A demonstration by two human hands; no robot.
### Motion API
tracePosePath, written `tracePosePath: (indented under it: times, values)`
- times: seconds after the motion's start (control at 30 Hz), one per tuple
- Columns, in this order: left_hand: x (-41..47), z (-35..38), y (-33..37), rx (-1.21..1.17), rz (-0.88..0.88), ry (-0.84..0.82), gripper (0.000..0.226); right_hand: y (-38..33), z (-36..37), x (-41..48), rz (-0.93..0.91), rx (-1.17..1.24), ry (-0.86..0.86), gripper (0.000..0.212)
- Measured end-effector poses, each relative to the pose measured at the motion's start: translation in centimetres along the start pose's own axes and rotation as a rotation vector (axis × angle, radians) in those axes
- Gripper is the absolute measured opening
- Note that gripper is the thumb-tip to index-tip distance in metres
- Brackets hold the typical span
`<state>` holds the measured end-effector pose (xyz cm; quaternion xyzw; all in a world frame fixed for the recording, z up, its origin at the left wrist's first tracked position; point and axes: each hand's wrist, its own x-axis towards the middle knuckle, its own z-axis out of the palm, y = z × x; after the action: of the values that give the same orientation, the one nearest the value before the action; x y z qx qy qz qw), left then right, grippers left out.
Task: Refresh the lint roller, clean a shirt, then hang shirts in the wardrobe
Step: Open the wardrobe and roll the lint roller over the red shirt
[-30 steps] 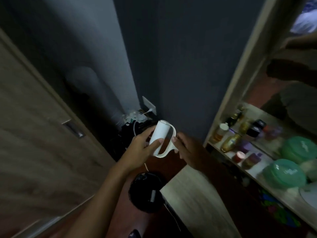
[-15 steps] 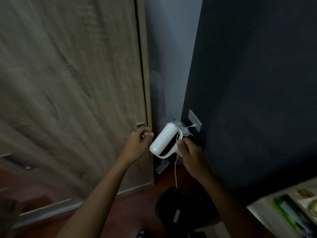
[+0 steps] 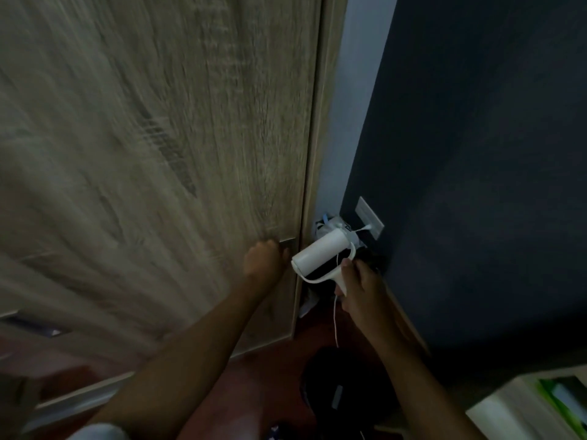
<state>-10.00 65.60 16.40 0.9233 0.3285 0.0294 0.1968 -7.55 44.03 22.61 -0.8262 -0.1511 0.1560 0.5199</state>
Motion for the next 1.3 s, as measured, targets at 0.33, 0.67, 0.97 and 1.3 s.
tracePosePath:
  times: [0.33, 0.67, 0.97, 1.3]
  values:
    - [0.9, 1.4, -1.3, 0.057, -0.039, 0.105, 0.04, 1.3, -1.7, 1.8, 0.056, 0.063, -0.053, 0.035]
    - [-3.1, -1.5, -7.8, 0.124, -0.386, 0.234, 0.041, -0.4, 1.2, 2.2, -0.07, 0.13, -0.236, 0.037]
    - [-11.0, -15.6, -10.1, -0.09, -0.344, 0.919, 0.023, -4.9, 7.5, 1.0, -0.188, 0.188, -0.421, 0.039]
    - [-10.9, -25.0, -12.7, -0.052, -0.26, 1.085, 0.099, -10.9, 14.9, -0.6, -0.303, 0.186, -0.541, 0.034]
